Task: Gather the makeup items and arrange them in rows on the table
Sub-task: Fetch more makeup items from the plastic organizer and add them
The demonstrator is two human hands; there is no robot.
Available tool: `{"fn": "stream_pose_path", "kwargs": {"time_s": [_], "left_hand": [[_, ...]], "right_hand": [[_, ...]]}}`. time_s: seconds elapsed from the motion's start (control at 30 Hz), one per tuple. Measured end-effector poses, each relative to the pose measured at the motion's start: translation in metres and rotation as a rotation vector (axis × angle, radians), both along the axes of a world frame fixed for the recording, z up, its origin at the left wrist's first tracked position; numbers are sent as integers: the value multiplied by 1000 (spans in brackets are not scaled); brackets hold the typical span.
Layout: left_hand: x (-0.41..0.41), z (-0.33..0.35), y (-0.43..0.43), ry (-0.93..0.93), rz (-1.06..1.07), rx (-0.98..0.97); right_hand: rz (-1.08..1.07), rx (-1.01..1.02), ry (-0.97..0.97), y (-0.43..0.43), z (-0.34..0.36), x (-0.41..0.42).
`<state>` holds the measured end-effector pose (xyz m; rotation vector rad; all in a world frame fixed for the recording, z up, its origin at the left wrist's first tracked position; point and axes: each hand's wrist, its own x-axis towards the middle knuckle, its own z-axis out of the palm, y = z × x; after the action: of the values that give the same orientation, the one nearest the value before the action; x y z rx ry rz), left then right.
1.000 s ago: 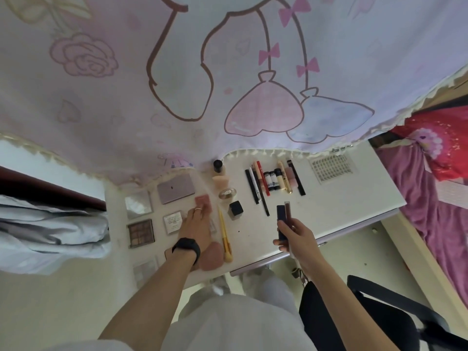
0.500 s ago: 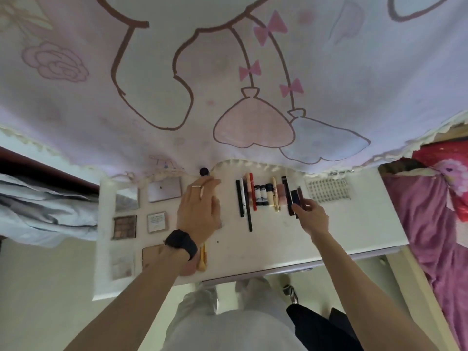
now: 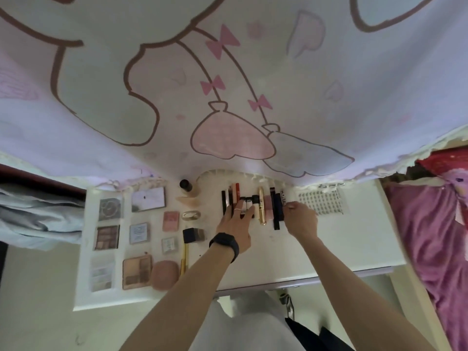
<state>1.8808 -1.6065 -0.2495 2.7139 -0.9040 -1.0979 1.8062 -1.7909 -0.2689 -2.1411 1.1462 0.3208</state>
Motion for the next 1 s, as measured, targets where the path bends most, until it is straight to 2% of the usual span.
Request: {"fn": "stream_pose_path", "kwargs": {"time_s": [0.3, 0.63, 1.0], "left_hand": [[-7, -16, 7, 21, 76, 22], [-9, -15, 9, 44, 74, 38], [-5, -11, 2, 32, 69, 35]], "right_hand": [[61, -105, -1, -16, -4, -6], [208, -107, -28, -4, -4, 5], [97, 5, -21, 2, 3, 7]]}}
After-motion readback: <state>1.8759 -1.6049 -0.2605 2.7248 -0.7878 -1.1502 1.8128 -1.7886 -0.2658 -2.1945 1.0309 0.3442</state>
